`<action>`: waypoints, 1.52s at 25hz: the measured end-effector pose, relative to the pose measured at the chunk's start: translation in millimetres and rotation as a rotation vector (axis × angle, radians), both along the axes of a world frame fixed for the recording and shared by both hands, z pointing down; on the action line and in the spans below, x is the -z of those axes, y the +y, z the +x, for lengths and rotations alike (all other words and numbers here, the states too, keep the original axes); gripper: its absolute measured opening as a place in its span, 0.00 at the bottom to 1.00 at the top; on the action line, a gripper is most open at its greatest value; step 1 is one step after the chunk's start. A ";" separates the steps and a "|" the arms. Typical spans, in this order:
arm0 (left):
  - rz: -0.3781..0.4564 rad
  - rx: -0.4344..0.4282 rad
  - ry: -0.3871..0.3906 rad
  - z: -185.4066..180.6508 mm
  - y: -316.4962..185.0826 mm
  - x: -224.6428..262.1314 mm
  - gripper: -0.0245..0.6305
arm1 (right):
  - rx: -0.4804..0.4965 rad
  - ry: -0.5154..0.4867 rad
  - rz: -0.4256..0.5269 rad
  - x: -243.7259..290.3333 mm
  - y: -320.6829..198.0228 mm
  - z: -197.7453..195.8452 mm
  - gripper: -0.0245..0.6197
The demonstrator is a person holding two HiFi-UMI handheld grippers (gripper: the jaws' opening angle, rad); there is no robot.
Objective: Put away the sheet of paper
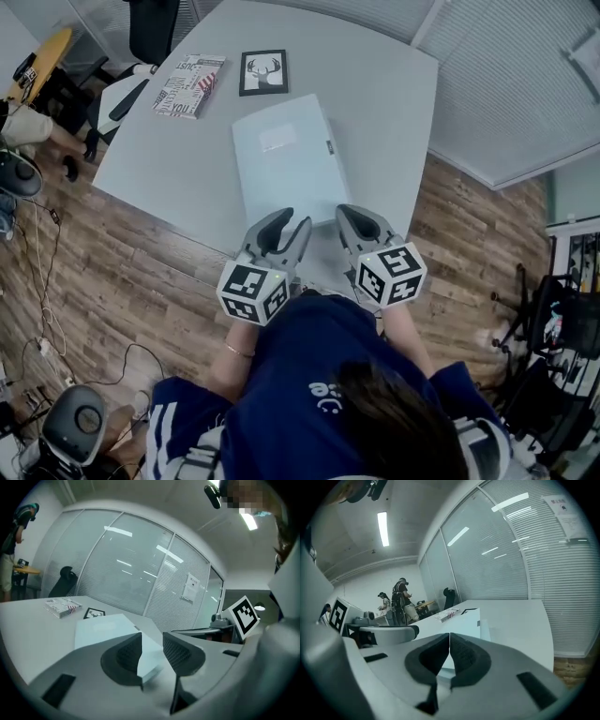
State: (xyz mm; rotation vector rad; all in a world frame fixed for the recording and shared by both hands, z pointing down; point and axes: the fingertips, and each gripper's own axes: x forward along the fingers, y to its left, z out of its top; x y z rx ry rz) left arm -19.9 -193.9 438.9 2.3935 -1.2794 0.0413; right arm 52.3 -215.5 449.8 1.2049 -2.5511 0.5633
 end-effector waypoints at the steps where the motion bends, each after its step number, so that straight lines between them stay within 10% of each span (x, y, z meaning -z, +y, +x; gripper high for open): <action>1: 0.010 0.016 -0.019 -6.0 -0.2 1.6 0.25 | -0.015 0.002 0.018 2.9 0.4 -0.9 0.05; 8: 0.037 0.114 -0.058 -34.7 7.5 1.4 0.24 | -0.075 0.035 0.072 10.5 4.6 -10.4 0.05; 14: 0.061 0.170 -0.107 -47.4 11.8 2.7 0.04 | -0.065 0.049 0.068 4.9 11.3 -24.9 0.05; 38: 0.070 0.202 -0.164 -58.0 18.1 -0.9 0.04 | -0.031 0.136 0.111 -4.9 20.5 -39.2 0.05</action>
